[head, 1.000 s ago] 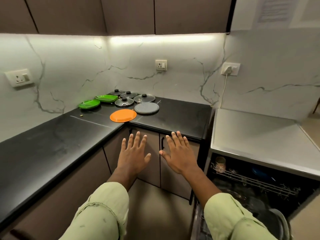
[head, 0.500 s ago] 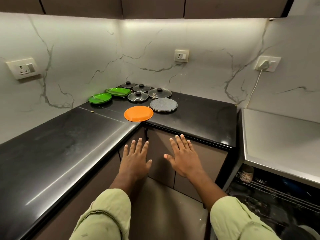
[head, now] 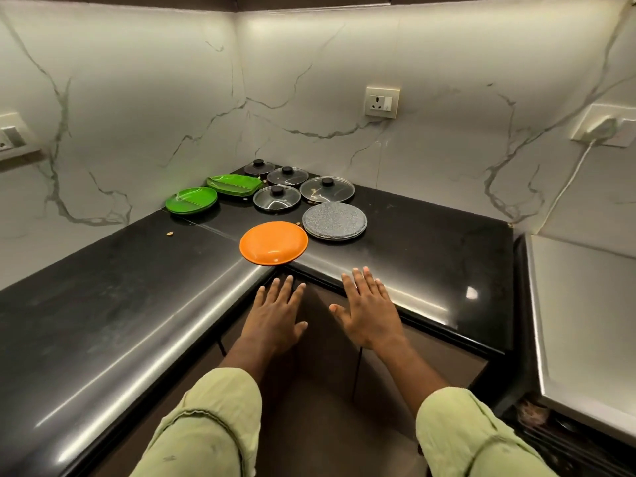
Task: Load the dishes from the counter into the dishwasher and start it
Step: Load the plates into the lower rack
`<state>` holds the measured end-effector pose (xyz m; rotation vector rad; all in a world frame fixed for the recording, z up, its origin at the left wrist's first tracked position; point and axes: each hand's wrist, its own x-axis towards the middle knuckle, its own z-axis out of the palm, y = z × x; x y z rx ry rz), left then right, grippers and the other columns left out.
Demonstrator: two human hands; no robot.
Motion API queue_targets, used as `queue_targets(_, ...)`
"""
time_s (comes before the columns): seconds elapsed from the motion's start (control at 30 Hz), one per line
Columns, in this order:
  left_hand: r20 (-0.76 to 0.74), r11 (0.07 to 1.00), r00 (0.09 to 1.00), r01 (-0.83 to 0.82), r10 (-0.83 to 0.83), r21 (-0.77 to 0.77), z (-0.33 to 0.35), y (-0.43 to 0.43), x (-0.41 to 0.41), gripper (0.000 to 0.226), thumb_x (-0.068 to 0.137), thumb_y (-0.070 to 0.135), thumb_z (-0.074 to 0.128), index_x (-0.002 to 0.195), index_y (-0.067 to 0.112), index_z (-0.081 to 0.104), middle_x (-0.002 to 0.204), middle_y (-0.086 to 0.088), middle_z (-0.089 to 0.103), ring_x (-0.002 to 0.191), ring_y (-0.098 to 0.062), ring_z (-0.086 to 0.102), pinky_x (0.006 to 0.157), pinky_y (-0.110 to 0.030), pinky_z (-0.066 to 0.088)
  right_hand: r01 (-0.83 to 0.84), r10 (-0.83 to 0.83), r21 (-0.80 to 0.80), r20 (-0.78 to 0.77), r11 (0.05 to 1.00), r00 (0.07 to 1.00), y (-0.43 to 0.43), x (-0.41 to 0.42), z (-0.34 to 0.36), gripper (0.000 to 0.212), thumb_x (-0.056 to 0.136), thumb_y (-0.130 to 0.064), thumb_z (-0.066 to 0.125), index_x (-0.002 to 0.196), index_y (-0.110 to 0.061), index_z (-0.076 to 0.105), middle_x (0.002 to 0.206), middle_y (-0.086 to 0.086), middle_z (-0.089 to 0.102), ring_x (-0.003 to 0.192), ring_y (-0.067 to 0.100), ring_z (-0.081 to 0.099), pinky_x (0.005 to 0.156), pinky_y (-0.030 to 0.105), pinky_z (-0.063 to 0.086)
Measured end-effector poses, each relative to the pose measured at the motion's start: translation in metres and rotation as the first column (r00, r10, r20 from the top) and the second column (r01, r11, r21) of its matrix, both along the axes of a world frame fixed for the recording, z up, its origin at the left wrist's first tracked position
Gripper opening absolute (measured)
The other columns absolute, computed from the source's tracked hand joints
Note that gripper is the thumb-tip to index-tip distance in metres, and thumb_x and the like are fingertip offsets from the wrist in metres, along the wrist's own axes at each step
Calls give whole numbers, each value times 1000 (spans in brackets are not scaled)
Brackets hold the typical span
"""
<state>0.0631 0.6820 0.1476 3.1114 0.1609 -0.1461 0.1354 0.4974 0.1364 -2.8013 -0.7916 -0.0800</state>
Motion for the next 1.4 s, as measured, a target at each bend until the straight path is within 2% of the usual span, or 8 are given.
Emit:
queue_targets(0.43, -114, 999, 993, 33, -31, 9, -20, -8, 116, 82, 99, 44, 51, 160, 23, 0, 166, -8, -12, 152, -29, -10, 121, -48, -2, -14, 12, -39, -65, 999, 998, -10, 121, -22, 73, 99, -57, 34, 157, -20, 9, 164, 7, 5, 151, 22, -6, 123, 40, 3)
queue_targets(0.67, -196, 997, 978, 73, -76, -24, -43, 6, 176, 85, 97, 40, 58, 160, 23, 4, 166, -9, -11, 152, -32, -13, 122, -50, -1, -27, 14, -143, -87, 989, 996, 2, 171, -29, 74, 100, -53, 37, 157, -20, 4, 165, 8, 2, 151, 23, -7, 122, 39, 2)
queue_targets(0.83, -282, 984, 944, 179, -169, 10, -60, 33, 225, 91, 94, 32, 64, 160, 24, 2, 165, -11, -13, 151, -33, -12, 122, -49, 1, -38, 10, -222, -127, 974, 992, 22, 211, -31, 73, 101, -50, 37, 157, -20, 2, 165, 7, 0, 151, 23, -8, 123, 40, 2)
queue_targets(0.9, -345, 973, 914, 231, -215, 4, -67, 43, 245, 94, 91, 26, 68, 160, 25, 3, 165, -11, -13, 152, -34, -9, 122, -49, 5, -34, 2, -236, -135, 971, 991, 34, 229, -32, 73, 100, -49, 39, 157, -20, 3, 165, 7, 1, 151, 23, -7, 123, 40, 3)
queue_targets(1.03, -453, 941, 831, 333, -322, -59, -71, 56, 285, 105, 83, 14, 77, 159, 28, 6, 166, -12, -7, 152, -36, 3, 118, -55, 23, -31, -13, -257, -165, 966, 986, 61, 261, -39, 73, 100, -47, 41, 157, -20, 3, 165, 7, 3, 151, 23, -4, 123, 41, 6)
queue_targets(1.13, -503, 908, 769, 411, -395, -84, -71, 63, 306, 111, 77, 18, 83, 159, 29, 9, 166, -13, -6, 151, -38, 4, 115, -54, 29, -48, -7, -297, -183, 954, 983, 76, 283, -47, 74, 99, -44, 45, 157, -20, 5, 164, 7, 6, 151, 24, -1, 122, 42, 7)
queue_targets(1.3, -499, 883, 748, 461, -437, -83, -78, 67, 314, 112, 75, 21, 85, 159, 26, 12, 165, -17, -3, 149, -44, 10, 111, -52, 34, -87, 19, -367, -184, 926, 983, 105, 321, -54, 86, 92, -41, 59, 156, -17, 7, 163, 9, 9, 151, 27, 3, 122, 44, 10)
queue_targets(1.4, -500, 883, 743, 457, -445, -106, -78, 69, 315, 111, 75, 19, 85, 159, 25, 12, 165, -17, -3, 150, -44, 8, 110, -55, 35, -123, 30, -428, -218, 895, 975, 126, 337, -56, 93, 89, -37, 63, 156, -17, 3, 163, 12, 4, 150, 32, 2, 121, 48, 9)
